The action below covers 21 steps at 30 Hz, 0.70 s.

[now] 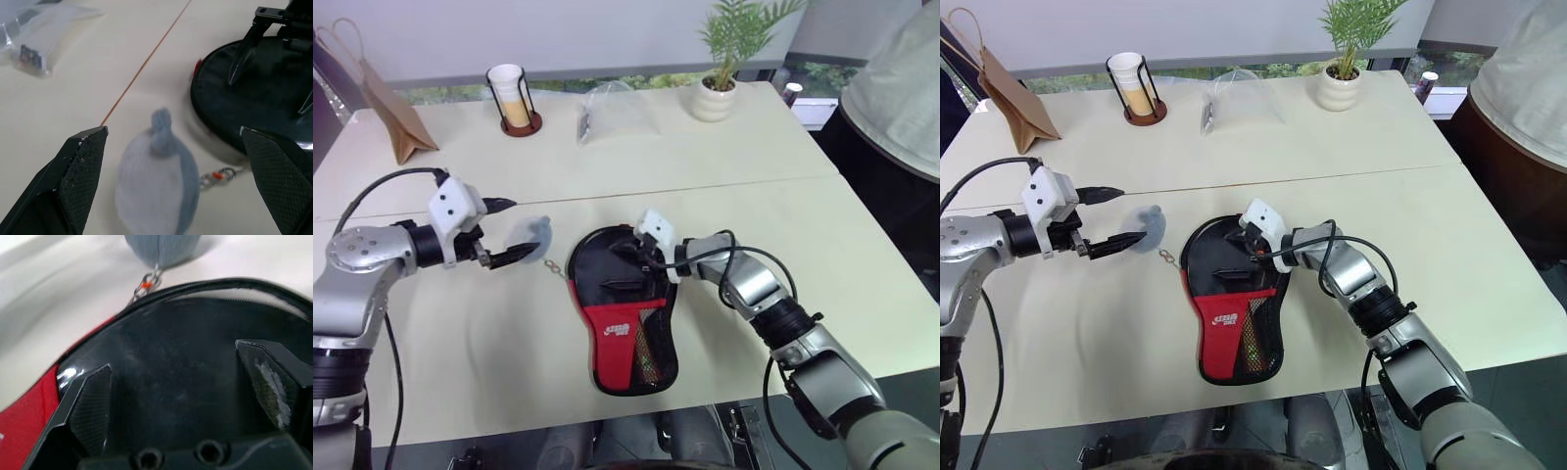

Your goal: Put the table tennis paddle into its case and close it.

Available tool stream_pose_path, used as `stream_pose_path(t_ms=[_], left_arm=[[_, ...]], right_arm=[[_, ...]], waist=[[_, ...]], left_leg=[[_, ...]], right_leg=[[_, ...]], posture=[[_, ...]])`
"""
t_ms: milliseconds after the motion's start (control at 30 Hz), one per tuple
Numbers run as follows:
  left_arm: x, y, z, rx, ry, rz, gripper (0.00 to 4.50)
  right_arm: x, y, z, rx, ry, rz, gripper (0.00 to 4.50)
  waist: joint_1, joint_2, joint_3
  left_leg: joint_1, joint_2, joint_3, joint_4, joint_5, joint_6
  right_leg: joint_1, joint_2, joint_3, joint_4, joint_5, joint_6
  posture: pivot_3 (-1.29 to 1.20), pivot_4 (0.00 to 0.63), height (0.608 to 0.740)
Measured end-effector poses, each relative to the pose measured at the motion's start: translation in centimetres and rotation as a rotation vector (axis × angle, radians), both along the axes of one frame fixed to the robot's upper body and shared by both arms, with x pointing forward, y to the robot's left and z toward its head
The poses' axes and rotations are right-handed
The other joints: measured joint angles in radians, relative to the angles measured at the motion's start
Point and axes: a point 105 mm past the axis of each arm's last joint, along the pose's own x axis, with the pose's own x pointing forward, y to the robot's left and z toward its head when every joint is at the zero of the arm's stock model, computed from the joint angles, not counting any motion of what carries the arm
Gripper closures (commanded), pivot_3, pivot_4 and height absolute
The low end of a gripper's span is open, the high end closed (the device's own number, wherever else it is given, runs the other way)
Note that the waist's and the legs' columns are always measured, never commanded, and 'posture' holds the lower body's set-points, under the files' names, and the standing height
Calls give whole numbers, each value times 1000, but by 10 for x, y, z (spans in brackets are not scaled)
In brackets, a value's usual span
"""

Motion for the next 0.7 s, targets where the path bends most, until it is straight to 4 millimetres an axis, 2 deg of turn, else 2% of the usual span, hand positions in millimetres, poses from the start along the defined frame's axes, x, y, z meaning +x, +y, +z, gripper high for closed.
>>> stream_pose_path(t_ms=[300, 433, 533, 700], left_arm=[[-5, 24, -19, 95, 43, 57, 0], [3, 33, -31, 127, 59, 82, 0], [14, 29, -41, 114, 63, 77, 0], [31, 9, -58, 38, 98, 44, 0]], right_arm=[[3, 5, -10, -25, -57, 36, 58], [4, 3, -11, -34, -63, 34, 58], [4, 2, -12, -37, -66, 31, 58], [3, 3, -11, -39, -76, 30, 58]], waist=[[-3, 0, -1], [1, 0, -1], [2, 0, -1], [0, 0, -2]], left_leg=[[8, 1, 0, -2, 0, -1], [16, 1, -1, -3, 0, -1], [17, 1, -1, -3, 0, -1], [18, 1, -1, -3, 0, -1]], right_leg=[[6, 1, 0, 1, -1, -1], [13, 1, 0, 1, -3, -4], [16, 1, 0, 1, -3, -3], [16, 1, 0, 1, -1, -1]], posture=[[0, 150, 740], [0, 150, 740], [0, 150, 740], [0, 150, 740]])
